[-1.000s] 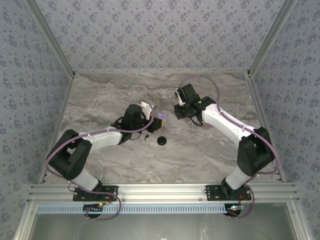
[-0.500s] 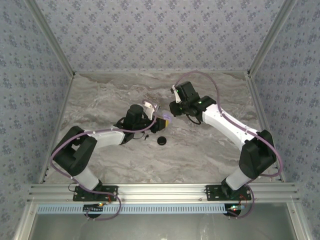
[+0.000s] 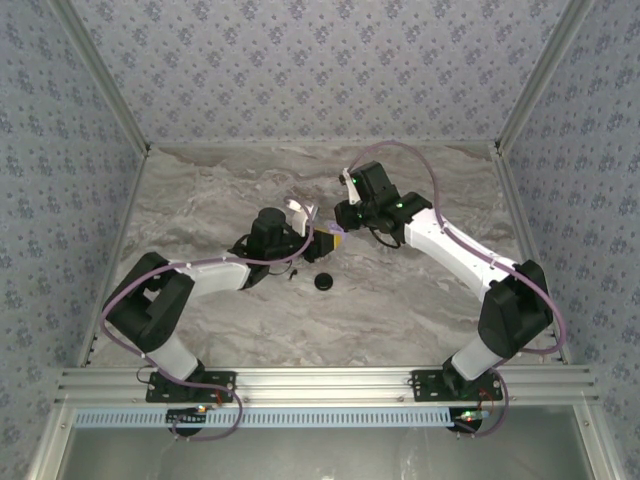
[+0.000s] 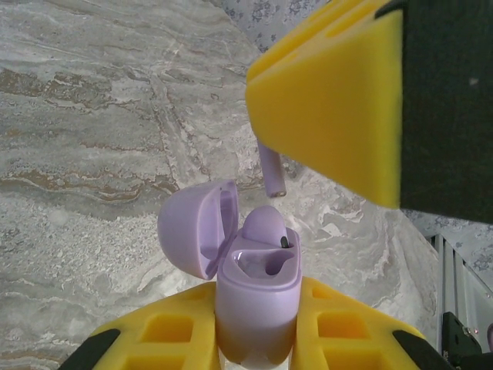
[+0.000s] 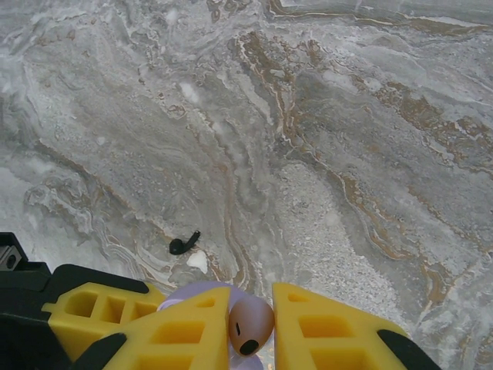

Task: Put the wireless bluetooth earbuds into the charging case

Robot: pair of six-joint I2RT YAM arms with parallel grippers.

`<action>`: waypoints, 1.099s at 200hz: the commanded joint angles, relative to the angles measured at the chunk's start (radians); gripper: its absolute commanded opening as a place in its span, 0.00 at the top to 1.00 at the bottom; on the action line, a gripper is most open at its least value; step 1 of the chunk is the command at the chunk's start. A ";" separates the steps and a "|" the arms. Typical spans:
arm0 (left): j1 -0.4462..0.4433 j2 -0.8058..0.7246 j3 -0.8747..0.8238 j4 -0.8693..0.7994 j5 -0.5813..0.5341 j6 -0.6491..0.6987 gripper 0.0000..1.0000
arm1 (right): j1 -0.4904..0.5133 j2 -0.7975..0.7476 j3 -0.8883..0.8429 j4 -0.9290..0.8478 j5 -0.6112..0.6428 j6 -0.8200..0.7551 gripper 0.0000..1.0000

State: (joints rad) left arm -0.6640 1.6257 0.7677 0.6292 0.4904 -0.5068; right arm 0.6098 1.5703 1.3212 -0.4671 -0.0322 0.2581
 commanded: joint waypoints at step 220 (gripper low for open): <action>-0.014 0.000 0.048 0.044 -0.039 -0.001 0.80 | 0.017 -0.011 0.026 0.003 -0.029 0.031 0.80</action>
State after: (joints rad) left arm -0.6701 1.6386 0.7906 0.6331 0.4614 -0.5175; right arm 0.6209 1.5703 1.3212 -0.4587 -0.0673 0.2733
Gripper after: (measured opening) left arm 0.206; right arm 0.199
